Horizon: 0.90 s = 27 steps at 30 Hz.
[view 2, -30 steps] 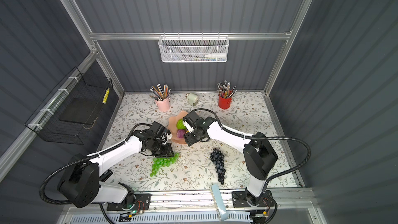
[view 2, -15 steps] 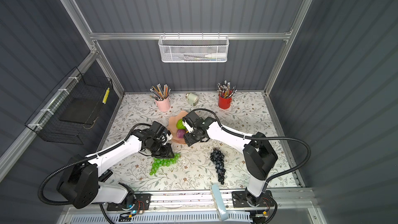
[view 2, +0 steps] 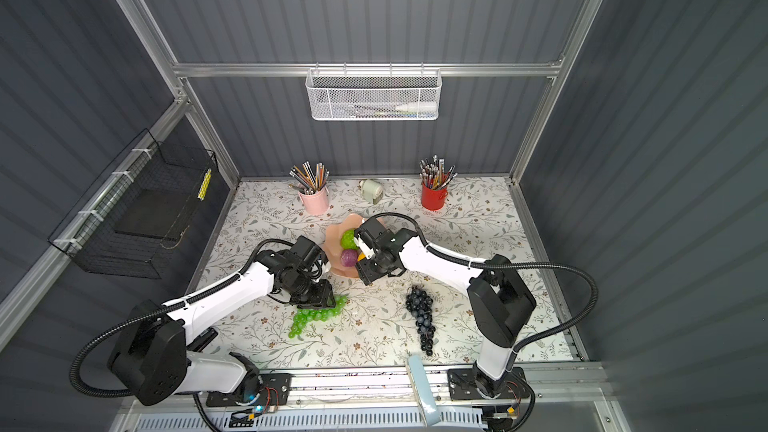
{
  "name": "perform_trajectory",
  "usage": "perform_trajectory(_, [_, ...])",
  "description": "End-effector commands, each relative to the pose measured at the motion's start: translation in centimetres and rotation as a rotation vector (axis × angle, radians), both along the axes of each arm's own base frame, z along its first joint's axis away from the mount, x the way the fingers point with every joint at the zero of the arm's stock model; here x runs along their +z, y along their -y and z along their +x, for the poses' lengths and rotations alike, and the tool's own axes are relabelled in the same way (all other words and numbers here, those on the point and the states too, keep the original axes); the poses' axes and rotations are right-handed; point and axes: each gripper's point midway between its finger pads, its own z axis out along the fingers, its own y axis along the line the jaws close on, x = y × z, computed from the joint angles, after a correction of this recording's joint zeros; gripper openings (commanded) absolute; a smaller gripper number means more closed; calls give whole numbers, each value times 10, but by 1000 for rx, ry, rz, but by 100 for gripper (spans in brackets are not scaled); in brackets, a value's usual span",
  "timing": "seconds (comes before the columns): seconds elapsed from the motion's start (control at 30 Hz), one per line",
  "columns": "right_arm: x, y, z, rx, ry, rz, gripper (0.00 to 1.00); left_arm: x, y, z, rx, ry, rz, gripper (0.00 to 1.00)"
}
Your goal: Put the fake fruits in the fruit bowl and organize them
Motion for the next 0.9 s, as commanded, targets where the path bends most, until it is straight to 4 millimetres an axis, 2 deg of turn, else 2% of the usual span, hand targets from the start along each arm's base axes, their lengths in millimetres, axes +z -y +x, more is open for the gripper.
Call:
perform_trajectory(0.0, [1,-5,0,6,-10,2,67,-8,0,-8,-20,-30,11,48])
perform_trajectory(0.23, [0,-2,-1,0,-12,-9,67,-9,12,-6,-38,-47,-46,27])
perform_trajectory(0.37, [-1,-2,-1,-3,-15,-7,67,-4,20,-5,-42,-45,-90,20])
perform_trajectory(0.6, [0,-1,-1,-4,-5,-4,68,12,35,-6,-51,-50,-187,18])
perform_trajectory(0.8, [1,-1,-1,-4,-3,2,67,21,36,-5,-49,-41,-200,17])
perform_trajectory(0.87, [1,-1,-1,-7,1,5,68,22,33,-4,-45,-33,-184,20])
